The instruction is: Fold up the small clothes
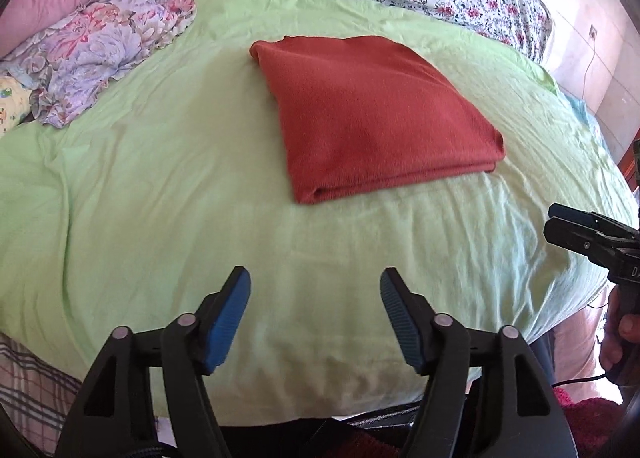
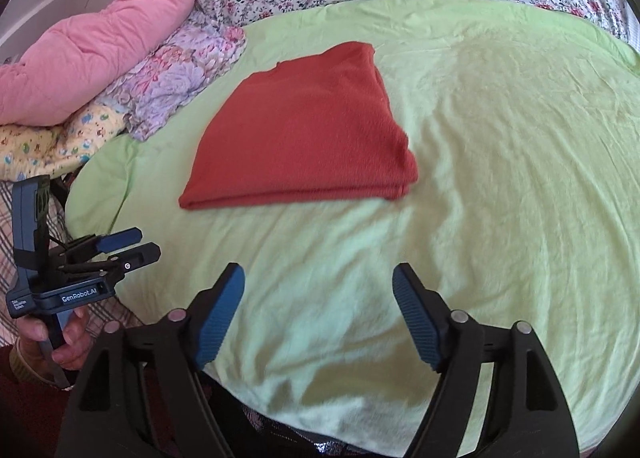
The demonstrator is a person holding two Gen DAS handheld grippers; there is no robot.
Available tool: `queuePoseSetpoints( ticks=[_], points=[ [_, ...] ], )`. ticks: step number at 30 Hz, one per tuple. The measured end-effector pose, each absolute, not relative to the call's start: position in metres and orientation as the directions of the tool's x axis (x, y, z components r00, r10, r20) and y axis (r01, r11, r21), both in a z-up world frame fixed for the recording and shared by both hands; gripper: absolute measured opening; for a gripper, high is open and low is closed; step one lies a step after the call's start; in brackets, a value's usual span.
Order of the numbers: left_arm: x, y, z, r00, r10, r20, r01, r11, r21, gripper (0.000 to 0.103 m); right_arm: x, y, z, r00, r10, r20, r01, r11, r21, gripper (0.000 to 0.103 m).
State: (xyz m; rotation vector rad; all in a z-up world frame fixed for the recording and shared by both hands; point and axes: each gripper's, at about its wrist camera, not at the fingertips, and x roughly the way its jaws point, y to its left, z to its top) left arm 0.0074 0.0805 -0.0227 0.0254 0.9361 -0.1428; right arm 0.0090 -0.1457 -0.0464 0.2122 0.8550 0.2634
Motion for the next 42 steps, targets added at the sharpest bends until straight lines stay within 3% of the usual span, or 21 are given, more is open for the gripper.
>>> queuePoseSetpoints(
  ticks=[4, 8, 20, 42],
  points=[
    [0.0, 0.085, -0.025, 0.585, -0.084, -0.806, 0.136, 0.991, -0.005, 0.08, 0.0, -0.141, -0.051, 0.615, 0.296, -0.731, -0.152, 0.954, 0.258, 0.082],
    [-0.001, 0.09, -0.025, 0.587, -0.052, -0.808, 0.127, 0.991, 0.028, 0.081, -0.004, -0.137, -0.054, 0.606, 0.277, -0.746, -0.159, 0.961, 0.228, 0.09],
    [0.024, 0.088, -0.003, 0.661, -0.016, -0.75, 0.081, 0.995, 0.05, 0.085, 0.018, -0.13, -0.04, 0.637, 0.248, -0.73, -0.163, 0.969, 0.187, 0.094],
    [0.08, 0.073, 0.001, 0.616, 0.11, -0.78, 0.037, 0.985, 0.168, 0.087, 0.087, -0.112, -0.026, 0.591, 0.244, -0.769, -0.197, 0.968, 0.155, 0.099]
  ],
)
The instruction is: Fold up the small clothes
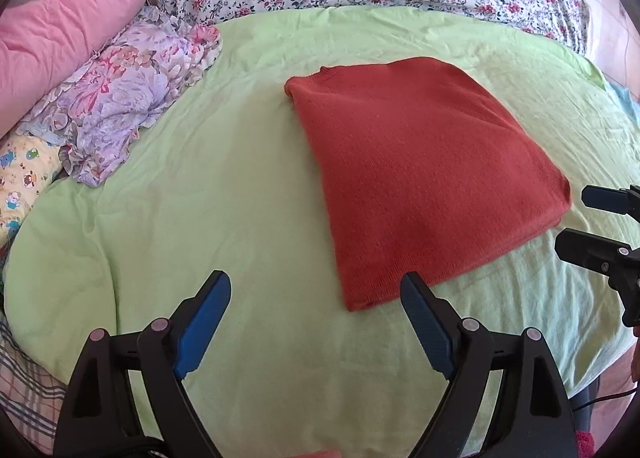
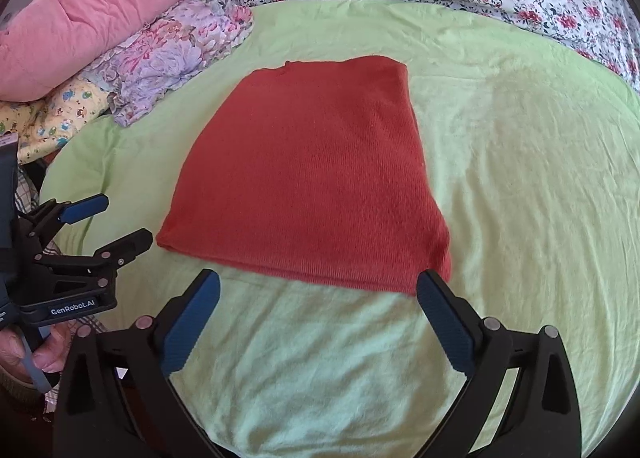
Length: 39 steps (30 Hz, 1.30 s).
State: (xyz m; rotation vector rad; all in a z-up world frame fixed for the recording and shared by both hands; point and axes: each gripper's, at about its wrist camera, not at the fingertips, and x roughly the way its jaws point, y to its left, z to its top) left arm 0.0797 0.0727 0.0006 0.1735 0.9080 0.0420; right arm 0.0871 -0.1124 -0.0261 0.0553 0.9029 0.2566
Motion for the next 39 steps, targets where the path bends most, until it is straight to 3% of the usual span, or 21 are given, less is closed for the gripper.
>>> queuePoseSetpoints(
  ticks=[39],
  points=[
    [0.114, 0.07, 0.003, 0.608, 0.111, -0.786, 0.03, 0.986, 0.163, 0.089, 0.137, -0.118, -0.03, 0.548, 0.267, -0.793, -0.194, 0.962, 0.19, 0.1]
  ],
)
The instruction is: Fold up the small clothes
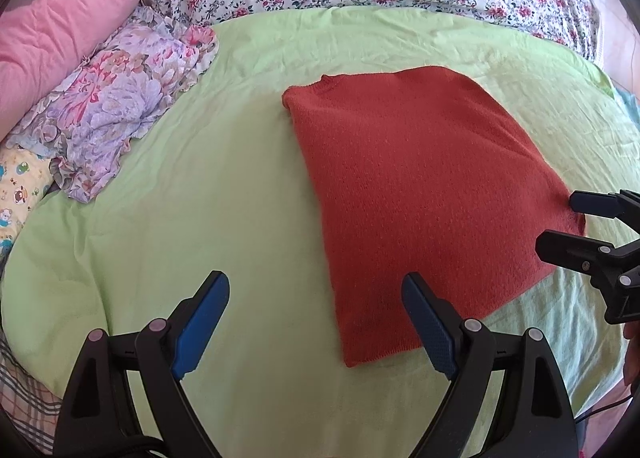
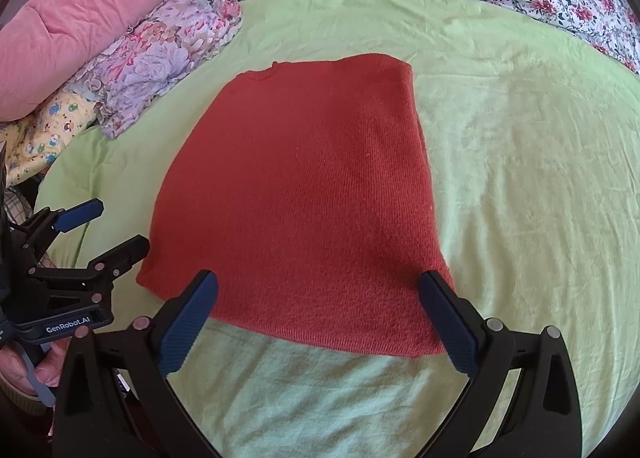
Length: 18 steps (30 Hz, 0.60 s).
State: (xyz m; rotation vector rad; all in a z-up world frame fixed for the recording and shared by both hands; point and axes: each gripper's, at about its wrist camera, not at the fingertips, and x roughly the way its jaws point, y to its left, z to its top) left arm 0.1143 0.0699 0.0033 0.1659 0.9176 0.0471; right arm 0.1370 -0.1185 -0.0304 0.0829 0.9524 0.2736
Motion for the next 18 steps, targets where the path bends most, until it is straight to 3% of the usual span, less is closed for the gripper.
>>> queuePoseSetpoints(
  ticks=[18],
  points=[
    [0.117, 0.0653, 0.0043, 0.607, 0.108, -0.787, 0.033, 0.986, 0.162, 0.089, 0.1412, -0.1177, -0.031, 0.544, 0.27, -0.794, -0.193, 0.962, 0.195, 0.101]
  ],
)
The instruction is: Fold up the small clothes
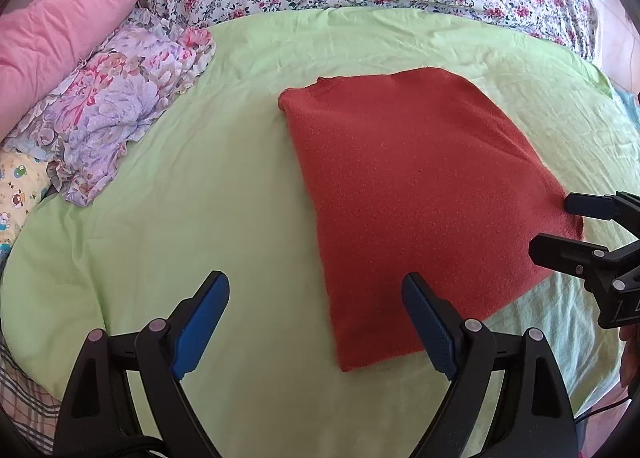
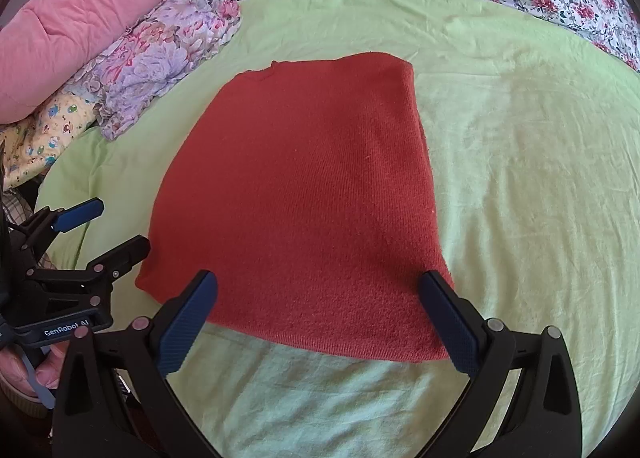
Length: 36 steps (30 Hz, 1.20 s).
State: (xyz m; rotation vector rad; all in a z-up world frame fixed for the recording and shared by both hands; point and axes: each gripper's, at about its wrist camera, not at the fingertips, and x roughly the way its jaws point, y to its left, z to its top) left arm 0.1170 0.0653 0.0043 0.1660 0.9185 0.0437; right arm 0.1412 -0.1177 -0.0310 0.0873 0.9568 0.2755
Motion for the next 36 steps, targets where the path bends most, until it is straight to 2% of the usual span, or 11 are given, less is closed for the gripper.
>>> queuePoseSetpoints(
  ticks=[36],
  points=[
    [0.1093, 0.0567, 0.0094, 0.612, 0.11, -0.783, 0.03, 0.986, 0.162, 0.089, 0.1357, -0.1172, -0.0249, 0.561, 0.268, -0.783, -0.186, 0.963, 0.197, 0.101]
  ],
)
